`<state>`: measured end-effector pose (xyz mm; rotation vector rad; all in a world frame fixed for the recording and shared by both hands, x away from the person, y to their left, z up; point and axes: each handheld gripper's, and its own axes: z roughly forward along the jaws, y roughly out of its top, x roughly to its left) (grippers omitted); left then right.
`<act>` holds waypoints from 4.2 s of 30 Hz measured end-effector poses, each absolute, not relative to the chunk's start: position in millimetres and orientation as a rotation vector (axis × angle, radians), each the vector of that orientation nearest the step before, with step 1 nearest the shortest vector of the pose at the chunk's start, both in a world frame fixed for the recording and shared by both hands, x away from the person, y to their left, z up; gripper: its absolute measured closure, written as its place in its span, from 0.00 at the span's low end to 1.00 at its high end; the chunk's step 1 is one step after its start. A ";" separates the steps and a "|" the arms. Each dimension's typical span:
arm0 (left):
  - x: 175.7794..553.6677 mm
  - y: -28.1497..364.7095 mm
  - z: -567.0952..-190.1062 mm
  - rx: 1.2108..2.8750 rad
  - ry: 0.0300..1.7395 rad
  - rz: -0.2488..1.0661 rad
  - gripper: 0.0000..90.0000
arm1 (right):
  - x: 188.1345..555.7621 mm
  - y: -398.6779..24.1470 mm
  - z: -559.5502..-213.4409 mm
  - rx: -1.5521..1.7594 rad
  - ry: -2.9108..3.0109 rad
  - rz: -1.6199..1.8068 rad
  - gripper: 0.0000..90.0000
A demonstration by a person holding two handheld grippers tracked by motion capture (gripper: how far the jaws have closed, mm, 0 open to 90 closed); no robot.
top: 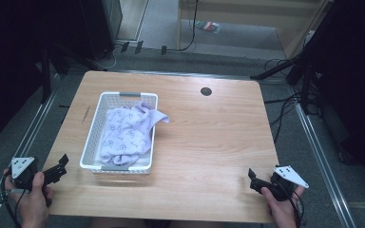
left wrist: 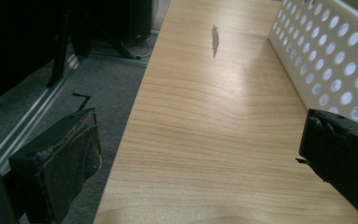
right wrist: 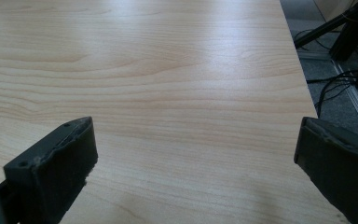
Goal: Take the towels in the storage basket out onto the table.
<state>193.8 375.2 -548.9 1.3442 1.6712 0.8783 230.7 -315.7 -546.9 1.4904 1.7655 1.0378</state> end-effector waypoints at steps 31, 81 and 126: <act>188.1 343.0 -478.1 1.344 1.505 0.921 0.00 | 231.0 -315.7 -546.9 1.477 1.778 1.047 0.00; 264.9 232.4 -447.2 1.463 1.371 0.755 0.00 | 230.0 -316.3 -546.7 1.471 1.778 1.065 0.00; 366.5 195.9 -529.6 1.862 1.607 0.575 0.00 | 229.9 -317.0 -546.7 1.478 1.774 1.074 0.00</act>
